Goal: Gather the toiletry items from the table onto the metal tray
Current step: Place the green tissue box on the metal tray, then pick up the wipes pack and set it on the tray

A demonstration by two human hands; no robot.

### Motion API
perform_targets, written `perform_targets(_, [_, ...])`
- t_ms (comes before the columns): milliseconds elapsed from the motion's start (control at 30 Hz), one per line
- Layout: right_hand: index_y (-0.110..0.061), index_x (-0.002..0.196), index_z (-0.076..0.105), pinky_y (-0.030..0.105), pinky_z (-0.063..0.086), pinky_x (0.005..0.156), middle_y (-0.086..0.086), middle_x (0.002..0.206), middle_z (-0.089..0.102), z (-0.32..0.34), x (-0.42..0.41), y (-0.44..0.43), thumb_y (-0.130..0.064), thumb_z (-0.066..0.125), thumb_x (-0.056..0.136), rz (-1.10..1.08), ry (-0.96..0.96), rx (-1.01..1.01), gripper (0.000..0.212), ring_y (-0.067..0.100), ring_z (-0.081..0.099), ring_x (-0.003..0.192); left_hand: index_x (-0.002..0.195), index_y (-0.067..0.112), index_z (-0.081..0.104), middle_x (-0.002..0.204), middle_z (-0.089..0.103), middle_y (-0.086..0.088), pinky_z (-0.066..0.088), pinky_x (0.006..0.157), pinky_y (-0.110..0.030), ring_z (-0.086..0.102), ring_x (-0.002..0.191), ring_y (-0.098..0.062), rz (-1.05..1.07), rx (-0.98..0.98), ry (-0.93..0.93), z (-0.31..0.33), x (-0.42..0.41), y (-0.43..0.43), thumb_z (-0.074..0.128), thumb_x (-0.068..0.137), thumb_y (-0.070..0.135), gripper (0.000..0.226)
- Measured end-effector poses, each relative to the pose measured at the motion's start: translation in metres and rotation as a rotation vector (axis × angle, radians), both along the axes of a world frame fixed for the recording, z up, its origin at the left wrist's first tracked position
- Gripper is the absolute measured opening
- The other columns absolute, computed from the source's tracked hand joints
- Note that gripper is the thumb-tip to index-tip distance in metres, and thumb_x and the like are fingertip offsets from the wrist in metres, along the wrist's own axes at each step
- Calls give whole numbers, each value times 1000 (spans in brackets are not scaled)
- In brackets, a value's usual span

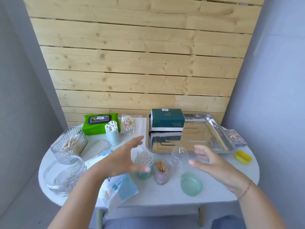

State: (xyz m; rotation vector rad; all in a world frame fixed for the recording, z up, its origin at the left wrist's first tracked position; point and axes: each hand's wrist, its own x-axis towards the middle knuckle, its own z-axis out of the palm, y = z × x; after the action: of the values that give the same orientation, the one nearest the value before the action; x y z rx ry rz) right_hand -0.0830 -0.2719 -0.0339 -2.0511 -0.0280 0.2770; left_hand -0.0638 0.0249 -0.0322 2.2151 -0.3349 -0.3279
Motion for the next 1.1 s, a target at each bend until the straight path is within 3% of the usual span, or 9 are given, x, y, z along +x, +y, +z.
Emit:
perform_targets(100, [-26,141,31,24,29,107,-4,144,38,-5,-14,-1,-51,75,68,82,52,-34,89,5,35,133,149,34,15,145,37,14,28,102,-19,34,135,-5,-16,150,-15,-13,-10,-3,85,58,44,116])
perform_targets(233, [-28,145,22,20,24,106,-4,150,32,-13,-22,2,-58,76,53,143,53,-131,111,3,28,137,151,29,12,150,34,5,29,104,-23,33,136,-14,22,261,-102,-20,-13,-12,83,66,34,111])
perform_targets(500, [-22,144,24,30,26,113,-1,150,30,-13,-34,16,-37,77,71,-10,-53,-354,91,14,27,140,151,24,12,156,23,0,20,117,-37,21,144,-22,154,462,-189,-23,-22,0,74,68,54,108])
perform_targets(600, [-21,116,48,34,42,97,0,121,52,4,-55,33,-30,71,77,-239,-299,-429,47,19,52,115,150,23,16,156,23,-1,22,115,-40,23,143,-24,264,439,-157,-22,-22,23,65,75,59,97])
perform_targets(667, [-19,95,55,33,50,78,-1,96,60,12,-74,64,-21,69,78,-311,-330,-199,22,16,61,84,149,20,21,154,27,-4,26,113,-40,29,139,-27,340,403,-126,-24,-18,36,57,85,52,80])
perform_targets(733, [-12,91,59,32,55,66,5,84,63,7,-88,105,-12,67,79,-251,-68,247,14,17,61,67,147,16,29,152,32,-9,28,110,-38,32,138,-29,398,404,-105,-26,-12,43,45,95,39,59])
perform_targets(800, [-5,90,59,31,56,69,12,82,61,-9,-95,144,-3,61,84,-165,297,598,6,21,63,69,138,10,41,143,43,-16,34,100,-36,40,131,-31,448,420,-98,-29,-5,47,37,98,27,44])
perform_targets(933, [-3,91,64,29,55,74,18,84,62,-44,-85,185,-7,59,84,-156,547,747,9,28,65,80,113,4,56,119,58,-18,38,77,-34,53,107,-32,503,464,-100,-37,7,49,34,96,22,33])
perform_targets(1100, [-1,93,60,35,59,69,19,80,68,-53,-68,198,-5,50,91,-223,557,805,11,28,68,71,114,3,53,121,58,-18,38,79,-35,52,111,-34,546,479,-95,-44,14,47,34,95,21,33])
